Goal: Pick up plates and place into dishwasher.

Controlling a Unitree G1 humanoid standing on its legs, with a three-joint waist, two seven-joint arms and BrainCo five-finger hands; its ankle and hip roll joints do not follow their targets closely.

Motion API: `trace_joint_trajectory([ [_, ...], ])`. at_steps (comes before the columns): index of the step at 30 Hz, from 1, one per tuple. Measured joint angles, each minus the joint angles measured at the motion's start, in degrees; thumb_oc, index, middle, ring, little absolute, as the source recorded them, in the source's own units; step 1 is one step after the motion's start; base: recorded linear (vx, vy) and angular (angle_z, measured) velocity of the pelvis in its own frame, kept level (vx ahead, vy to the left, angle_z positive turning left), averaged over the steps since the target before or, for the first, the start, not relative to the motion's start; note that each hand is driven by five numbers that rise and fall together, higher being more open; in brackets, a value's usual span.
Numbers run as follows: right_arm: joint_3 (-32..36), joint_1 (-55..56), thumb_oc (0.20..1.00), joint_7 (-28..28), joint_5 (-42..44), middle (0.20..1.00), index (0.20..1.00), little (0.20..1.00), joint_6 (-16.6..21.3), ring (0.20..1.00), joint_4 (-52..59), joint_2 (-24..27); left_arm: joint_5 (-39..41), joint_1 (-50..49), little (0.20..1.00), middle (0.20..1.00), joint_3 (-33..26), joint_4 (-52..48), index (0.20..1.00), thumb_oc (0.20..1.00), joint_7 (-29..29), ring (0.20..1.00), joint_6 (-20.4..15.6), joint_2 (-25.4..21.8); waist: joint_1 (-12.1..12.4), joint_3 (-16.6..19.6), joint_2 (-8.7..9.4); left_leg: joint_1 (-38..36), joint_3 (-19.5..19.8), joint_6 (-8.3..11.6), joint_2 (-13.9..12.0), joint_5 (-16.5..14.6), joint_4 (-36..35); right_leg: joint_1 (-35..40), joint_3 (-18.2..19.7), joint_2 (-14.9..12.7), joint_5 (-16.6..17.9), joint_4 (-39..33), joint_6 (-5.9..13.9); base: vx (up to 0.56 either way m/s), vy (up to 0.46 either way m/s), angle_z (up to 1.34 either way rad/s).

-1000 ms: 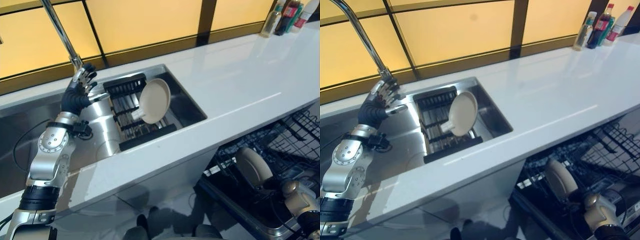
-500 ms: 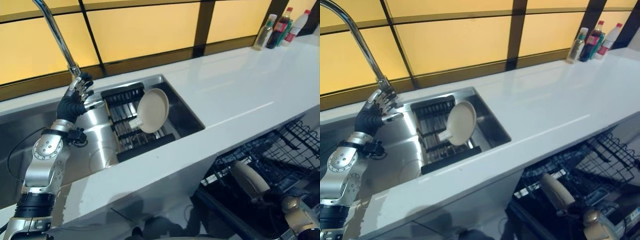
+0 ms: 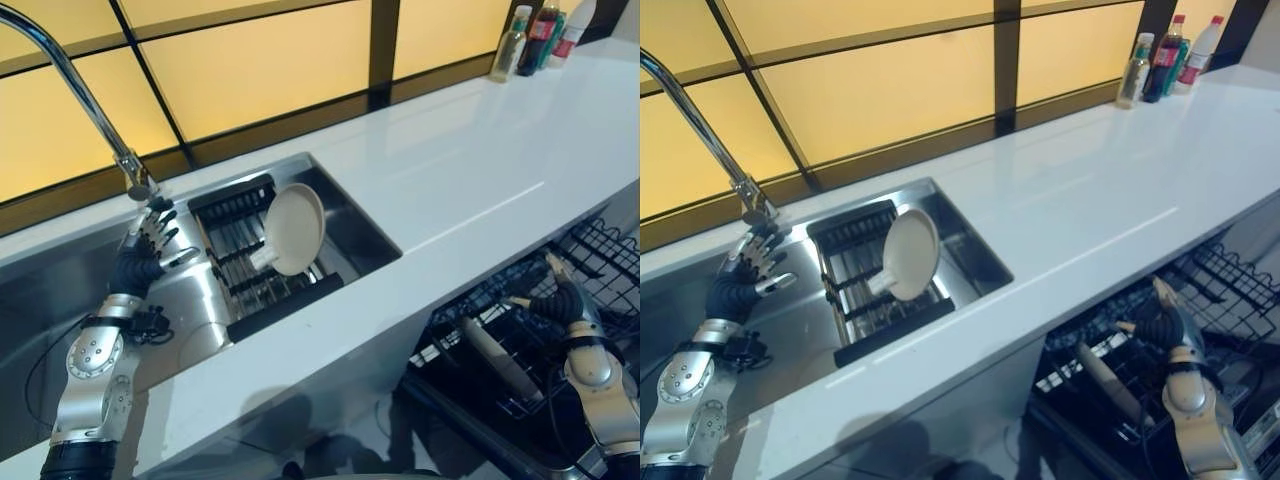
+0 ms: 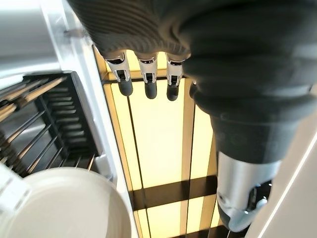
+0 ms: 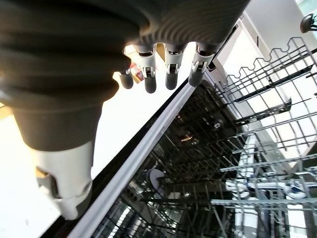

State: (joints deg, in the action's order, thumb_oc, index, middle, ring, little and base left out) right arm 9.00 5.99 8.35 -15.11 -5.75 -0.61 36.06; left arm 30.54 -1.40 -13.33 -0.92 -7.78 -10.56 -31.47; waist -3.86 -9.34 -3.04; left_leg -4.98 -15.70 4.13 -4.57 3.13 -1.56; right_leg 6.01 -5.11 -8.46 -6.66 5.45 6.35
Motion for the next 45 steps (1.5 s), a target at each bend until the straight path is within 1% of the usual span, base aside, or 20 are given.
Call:
trace_joint_trajectory([
  [3, 0.4, 0.1, 1.0, 0.0, 0.0, 1.0, 1.0, 1.0, 0.4, 1.0, 0.2, 0.0, -1.1, -0.2, 1.0, 1.0, -0.7, 0.0, 1.0, 1.0, -0.1, 1.0, -0.1, 0.0, 0.0, 0.1, -0.22, -0.5, 0.1, 0.08, 0.0, -0.1, -0.1, 0.7, -0.1, 0.0, 0.0, -0.4, 0.0, 0.07, 0.014, 0.01],
  [5, 0.8, 0.1, 1.0, 0.1, 0.0, 1.0, 1.0, 1.0, 0.9, 1.0, 0.6, 0.1, -5.6, -0.6, 1.0, 1.0, -1.3, 0.0, 1.0, 1.0, 0.7, 1.0, -1.0, -0.1, 0.0, 0.2, -0.44, -0.5, 0.1, 0.09, 0.0, -0.1, -0.1, 0.8, -0.2, 0.0, 0.1, -0.6, 0.07, 0.07, 0.02, 0.01],
  [8, 1.6, 0.1, 1.0, 1.3, 0.2, 1.0, 1.0, 1.0, 1.6, 1.0, 2.2, 0.6, -13.8, -0.8, 1.0, 1.0, -1.5, 0.1, 1.0, 1.0, 4.5, 1.0, -2.8, -1.3, 0.1, 0.6, -1.01, -0.5, 0.1, 0.08, 0.1, -0.1, -0.2, 0.9, -0.2, 0.0, 0.1, -0.7, 0.14, 0.06, 0.021, 0.01],
  [10, 1.7, -0.3, 1.0, 3.0, 1.2, 1.0, 1.0, 1.0, 3.5, 1.0, 3.1, 1.2, -17.6, -0.8, 1.0, 1.0, -1.5, 0.5, 1.0, 1.0, 7.5, 1.0, -4.0, -3.2, 0.0, 0.9, -1.4, -0.6, 0.2, 0.08, 0.1, -0.1, -0.2, 1.0, -0.2, 0.0, 0.1, -0.7, 0.15, 0.05, 0.02, 0.01],
  [15, 1.7, -0.7, 1.0, 6.2, 2.9, 1.0, 1.0, 1.0, 7.0, 1.0, 4.8, 1.5, -32.4, -0.6, 1.0, 1.0, -1.4, 2.4, 1.0, 1.0, 15.7, 1.0, -8.5, -8.8, 0.0, 1.6, -2.43, -0.9, 0.4, 0.08, 0.2, -0.1, -0.2, 1.5, -0.5, -0.1, 0.1, -1.0, 0.16, 0.01, 0.004, 0.01],
  [17, 1.7, -0.8, 1.0, 6.5, 3.5, 1.0, 1.0, 1.0, 7.6, 1.0, 4.8, 2.6, -37.2, -0.6, 1.0, 1.0, -1.1, 2.8, 1.0, 1.0, 18.3, 1.0, -10.1, -11.2, 0.0, 1.9, -2.77, -1.4, 0.4, 0.08, 0.2, 0.0, -0.7, 1.9, -0.6, -0.1, 0.1, -1.3, 0.19, 0.0, -0.022, 0.0],
  [21, 1.7, -1.3, 1.0, 6.4, 3.8, 1.0, 1.0, 1.0, 8.2, 1.0, 4.8, 4.7, -46.9, -0.2, 1.0, 1.0, -0.1, 3.4, 1.0, 1.0, 23.0, 1.0, -13.4, -17.8, -0.1, 2.8, -3.27, -1.4, 0.3, 0.09, 0.3, 0.0, -1.0, 1.9, -0.6, -0.1, 0.1, -1.7, 0.19, 0.0, -0.079, 0.0],
  [24, 1.6, -1.5, 1.0, 6.4, 5.3, 1.0, 1.0, 1.0, 8.2, 1.0, 4.8, 5.7, -52.7, 2.2, 1.0, 1.0, 3.5, 4.4, 1.0, 1.0, 25.6, 1.0, -15.2, -23.9, -0.1, 3.1, -3.39, -1.4, 0.3, 0.1, 0.2, 0.0, -1.0, 2.0, -0.6, 0.0, 0.1, -1.7, 0.18, -0.01, -0.139, 0.0],
  [26, 1.6, -1.5, 1.0, 6.4, 5.9, 1.0, 1.0, 1.0, 8.2, 1.0, 4.8, 5.7, -56.3, 3.9, 1.0, 1.0, 6.0, 4.5, 1.0, 1.0, 27.4, 1.0, -15.9, -26.6, -0.3, 3.1, -3.39, -1.4, 0.2, 0.1, 0.2, 0.0, -1.0, 2.0, -0.6, 0.0, 0.1, -1.7, 0.18, -0.03, -0.16, -0.01],
  [29, 1.4, -1.8, 1.0, 6.4, 6.9, 1.0, 1.0, 1.0, 8.3, 1.0, 4.8, 6.0, -59.4, 5.6, 1.0, 1.0, 9.6, 4.8, 1.0, 1.0, 29.4, 1.0, -16.7, -29.5, -1.5, 3.2, -3.35, -1.4, 0.2, 0.11, 0.2, 0.0, -1.0, 2.0, -0.6, 0.0, 0.1, -1.7, 0.18, -0.03, -0.175, -0.01],
  [31, 1.0, -1.8, 1.0, 6.4, 7.6, 1.0, 1.0, 1.0, 8.4, 1.0, 4.8, 7.4, -61.8, 7.2, 1.0, 1.0, 12.1, 5.3, 1.0, 1.0, 30.8, 1.0, -16.9, -31.1, -2.0, 3.3, -3.39, -1.4, 0.1, 0.11, 0.1, 0.0, -1.0, 1.8, -0.4, 0.1, 0.1, -1.6, 0.18, -0.04, -0.186, -0.04],
  [33, 0.4, -2.0, 1.0, 6.3, 8.1, 1.0, 1.0, 1.0, 9.2, 1.0, 4.8, 8.0, -64.5, 8.9, 1.0, 1.0, 15.3, 6.6, 1.0, 1.0, 32.1, 1.0, -17.3, -33.1, -3.1, 3.7, -3.38, -1.5, -0.1, 0.11, -0.1, 0.0, -1.0, 1.7, -0.2, 0.2, 0.0, -1.6, 0.15, -0.04, -0.193, -0.07],
  [34, -0.2, -2.4, 1.0, 6.3, 8.2, 1.0, 1.0, 1.0, 9.5, 1.0, 4.8, 8.2, -65.9, 9.7, 1.0, 1.0, 16.9, 7.1, 1.0, 1.0, 32.6, 1.0, -17.4, -34.1, -3.2, 3.9, -3.38, -1.5, -0.3, 0.12, -0.1, 0.0, -1.0, 1.5, -0.1, 0.3, 0.0, -1.6, 0.12, -0.04, -0.182, -0.1],
  [36, -0.8, -2.8, 1.0, 5.9, 9.1, 1.0, 1.0, 1.0, 10.3, 1.0, 4.8, 8.4, -68.1, 11.0, 1.0, 1.0, 19.7, 7.9, 1.0, 1.0, 33.7, 1.0, -17.5, -35.0, -3.6, 4.4, -3.73, -1.5, -1.1, 0.12, -0.3, 0.0, -1.0, 0.6, 0.8, 0.3, -0.1, -0.9, 0.05, -0.02, -0.157, -0.2],
  [38, -0.9, -2.8, 1.0, 5.7, 9.2, 1.0, 1.0, 1.0, 10.6, 1.0, 4.8, 8.8, -68.3, 12.3, 1.0, 1.0, 22.0, 9.3, 1.0, 1.0, 35.0, 1.0, -17.4, -35.0, -4.1, 4.6, -4.06, -1.5, -1.5, 0.12, -0.3, 0.0, -0.8, -0.5, 1.5, 0.3, -0.6, 0.5, 0.06, -0.02, -0.129, -0.17],
  [39, -1.0, -2.8, 1.0, 5.3, 9.4, 1.0, 1.0, 1.0, 10.6, 1.0, 4.8, 9.1, -68.6, 12.6, 1.0, 1.0, 22.7, 9.6, 1.0, 1.0, 35.5, 1.0, -17.3, -35.0, -4.8, 4.6, -4.08, -1.5, -1.5, 0.13, -0.3, 0.0, -0.6, -0.9, 1.6, 0.3, -1.1, 1.5, -0.03, -0.03, -0.123, -0.11],
  [42, -1.2, -2.9, 1.0, 4.5, 10.1, 1.0, 1.0, 1.0, 11.3, 1.0, 4.8, 10.0, -70.3, 12.9, 1.0, 1.0, 24.4, 11.3, 1.0, 1.0, 37.1, 1.0, -17.2, -35.0, -4.6, 4.3, -3.96, -1.1, -1.8, 1.01, -0.8, -0.6, 1.5, -5.0, 3.1, 0.1, -4.1, 8.5, -0.31, -0.01, -0.081, -0.34],
  [43, -1.5, -3.0, 1.0, 4.5, 10.1, 1.0, 1.0, 1.0, 11.7, 1.0, 4.8, 10.1, -70.3, 12.9, 1.0, 1.0, 24.7, 11.9, 1.0, 1.0, 37.1, 1.0, -17.2, -35.1, -4.6, 4.2, -3.91, -0.5, -1.5, 1.59, -1.2, -1.1, 3.0, -6.5, 3.3, 0.1, -5.3, 10.9, -0.86, 0.03, -0.021, -0.38],
  [44, -2.0, -3.1, 1.0, 4.4, 10.1, 1.0, 1.0, 1.0, 11.9, 1.0, 4.8, 10.3, -70.4, 12.9, 1.0, 1.0, 25.3, 12.3, 1.0, 1.0, 37.2, 1.0, -16.7, -35.1, -4.4, 3.9, -3.67, 0.0, -0.6, 1.59, -1.3, -1.1, 4.3, -7.5, 4.2, 0.1, -5.8, 12.1, -1.27, 0.06, 0.038, -0.39],
  [45, -2.7, -3.2, 1.0, 4.2, 10.1, 1.0, 1.0, 1.0, 11.9, 1.0, 4.8, 10.8, -70.4, 12.9, 1.0, 1.0, 26.6, 12.4, 1.0, 1.0, 37.2, 1.0, -16.3, -35.0, -4.1, 3.2, -3.44, 0.2, 1.8, 1.54, -1.0, -1.1, 5.6, -7.6, 5.2, 0.2, -5.6, 12.3, -1.49, 0.05, 0.067, -0.5],
])
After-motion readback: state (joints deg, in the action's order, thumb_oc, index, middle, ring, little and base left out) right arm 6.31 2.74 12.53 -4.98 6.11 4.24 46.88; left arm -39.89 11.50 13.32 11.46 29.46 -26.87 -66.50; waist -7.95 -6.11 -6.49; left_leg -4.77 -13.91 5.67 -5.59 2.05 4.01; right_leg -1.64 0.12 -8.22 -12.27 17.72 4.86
